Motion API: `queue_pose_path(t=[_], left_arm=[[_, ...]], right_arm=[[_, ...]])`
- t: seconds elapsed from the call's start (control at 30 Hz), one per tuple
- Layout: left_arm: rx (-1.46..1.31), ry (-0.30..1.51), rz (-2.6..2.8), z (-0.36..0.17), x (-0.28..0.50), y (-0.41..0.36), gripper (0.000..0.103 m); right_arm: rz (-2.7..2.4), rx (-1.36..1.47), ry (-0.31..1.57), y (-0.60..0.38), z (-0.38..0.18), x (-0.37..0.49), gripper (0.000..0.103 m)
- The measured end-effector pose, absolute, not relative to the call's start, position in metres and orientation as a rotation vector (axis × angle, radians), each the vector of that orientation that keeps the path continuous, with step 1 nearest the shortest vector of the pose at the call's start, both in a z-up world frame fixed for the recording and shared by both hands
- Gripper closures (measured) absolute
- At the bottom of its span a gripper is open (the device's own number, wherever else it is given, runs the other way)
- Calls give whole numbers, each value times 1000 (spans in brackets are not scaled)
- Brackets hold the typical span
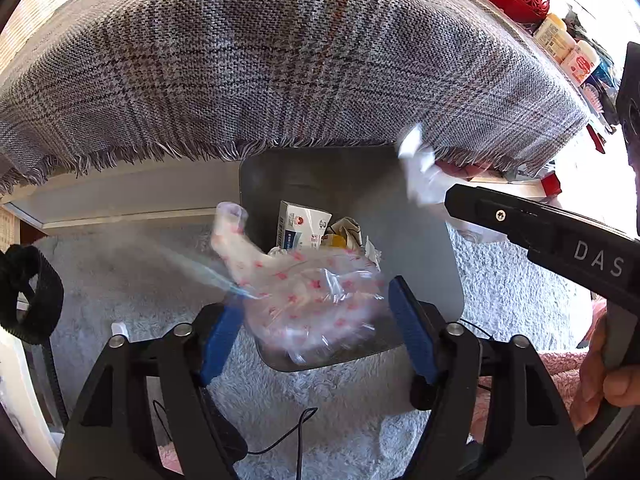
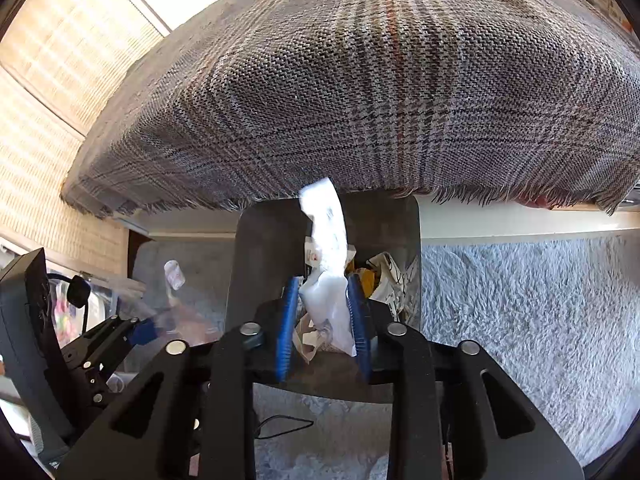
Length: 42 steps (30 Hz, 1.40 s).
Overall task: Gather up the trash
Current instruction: 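Move both open tools back over the table toward the cigarette-like tube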
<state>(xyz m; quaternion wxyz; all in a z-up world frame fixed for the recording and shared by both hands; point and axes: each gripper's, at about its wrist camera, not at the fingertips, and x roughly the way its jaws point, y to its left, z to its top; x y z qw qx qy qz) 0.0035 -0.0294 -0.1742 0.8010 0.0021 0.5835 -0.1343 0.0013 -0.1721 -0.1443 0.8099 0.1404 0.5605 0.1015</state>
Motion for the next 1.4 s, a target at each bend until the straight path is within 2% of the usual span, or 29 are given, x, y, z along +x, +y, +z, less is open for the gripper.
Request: queue_pose_path(t=[0.13,0.17,0.23,0.3,0.33,0.43,1.1,1.4], left_arm=[[8,1238,-281,-169,4,-25,21],[11,1234,-278,-168,5,-24,15],[14,1228,-275,-165,5,-23,9],[12,1227,-277,-164,5,-20,8],[8,1227,-277,-163,5,-18,8],[-4,1218,-264,-160,7,-7,8],[-40,1151,-189,-131,13,31,8],[-44,1073,-194,-93,25,28,8]], right_arm=[[211,292,1191,-173,-143,4,51],[209,291,1190,-173,-142,4,47],[202,287,1185,-175,-141,5,32],[197,283,1179,-175,-138,6,23],[198,284,1175,-176,-137,6,16],[207,289,1163,-178,-135,6,7],[261,314,1116,-185,-114,12,6],[242,261,1015,-198,-61,35,6]])
